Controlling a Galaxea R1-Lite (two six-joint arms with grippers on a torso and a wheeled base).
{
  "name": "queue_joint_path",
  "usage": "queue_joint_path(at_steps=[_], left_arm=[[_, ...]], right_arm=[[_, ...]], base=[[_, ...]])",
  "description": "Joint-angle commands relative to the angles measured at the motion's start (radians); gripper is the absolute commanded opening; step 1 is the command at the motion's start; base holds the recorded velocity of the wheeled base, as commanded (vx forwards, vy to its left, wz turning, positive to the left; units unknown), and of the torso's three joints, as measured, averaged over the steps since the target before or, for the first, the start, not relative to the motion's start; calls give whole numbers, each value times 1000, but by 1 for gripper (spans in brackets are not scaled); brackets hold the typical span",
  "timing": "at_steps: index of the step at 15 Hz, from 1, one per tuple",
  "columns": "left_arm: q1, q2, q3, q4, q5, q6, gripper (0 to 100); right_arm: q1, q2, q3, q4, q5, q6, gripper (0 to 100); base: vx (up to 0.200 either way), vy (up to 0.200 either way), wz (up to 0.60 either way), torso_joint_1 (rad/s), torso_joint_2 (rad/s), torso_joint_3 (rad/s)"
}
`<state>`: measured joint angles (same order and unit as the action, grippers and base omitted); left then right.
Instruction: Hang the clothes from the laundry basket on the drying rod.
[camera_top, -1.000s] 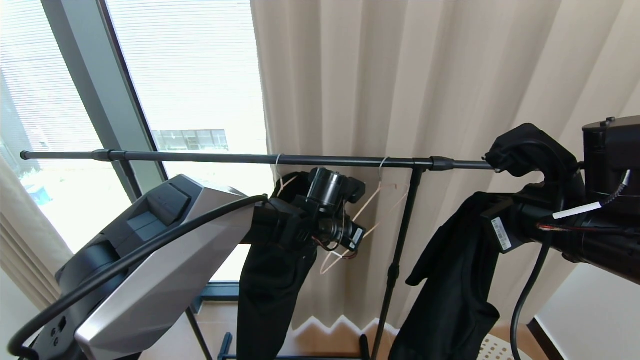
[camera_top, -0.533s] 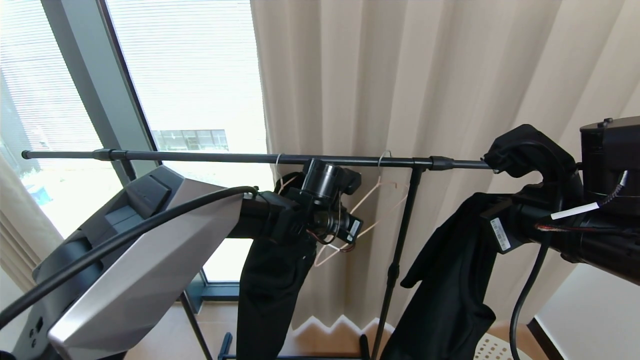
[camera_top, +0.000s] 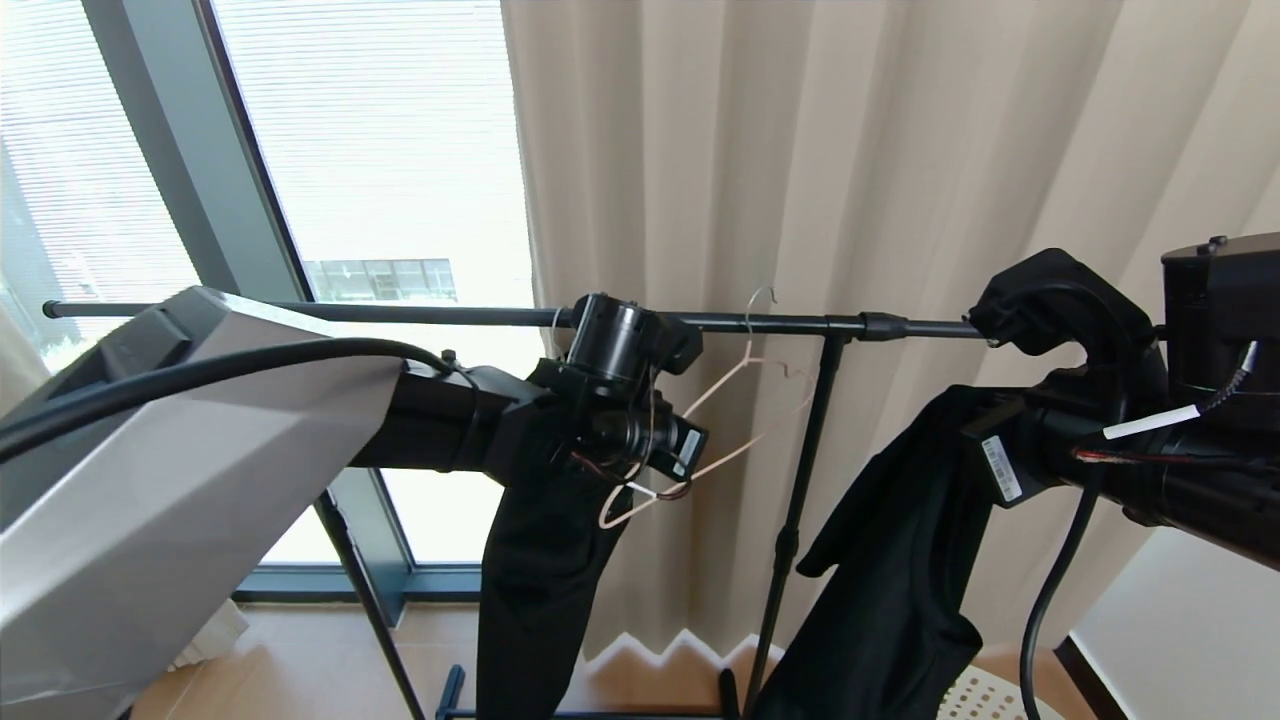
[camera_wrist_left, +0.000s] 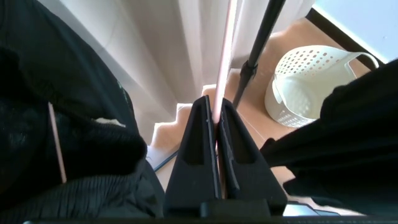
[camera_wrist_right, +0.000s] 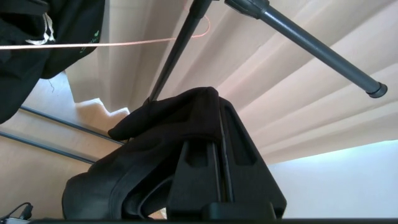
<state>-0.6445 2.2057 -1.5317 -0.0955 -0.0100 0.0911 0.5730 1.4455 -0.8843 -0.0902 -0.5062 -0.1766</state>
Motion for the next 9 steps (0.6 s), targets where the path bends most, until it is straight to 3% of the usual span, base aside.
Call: queue_joint_path(at_steps=[1,4,5,9], left_arm=[[0,-112,122,-49,2,-1,0],[-1,-143,186,-84,4,-1,0],[-3,-205,271,-133,8,4,0],[-6,-291,384,-165,10,3,0]], right_arm=[[1,-2,1,0,0,0,0],[1,-4,1,0,0,0,0],[1,-2,2,0,0,0,0],[1,-4,8,0,0,0,0]], base=[[0,0,0,0,0,0],[0,0,0,0,0,0],[0,0,0,0,0,0],[0,0,0,0,0,0]])
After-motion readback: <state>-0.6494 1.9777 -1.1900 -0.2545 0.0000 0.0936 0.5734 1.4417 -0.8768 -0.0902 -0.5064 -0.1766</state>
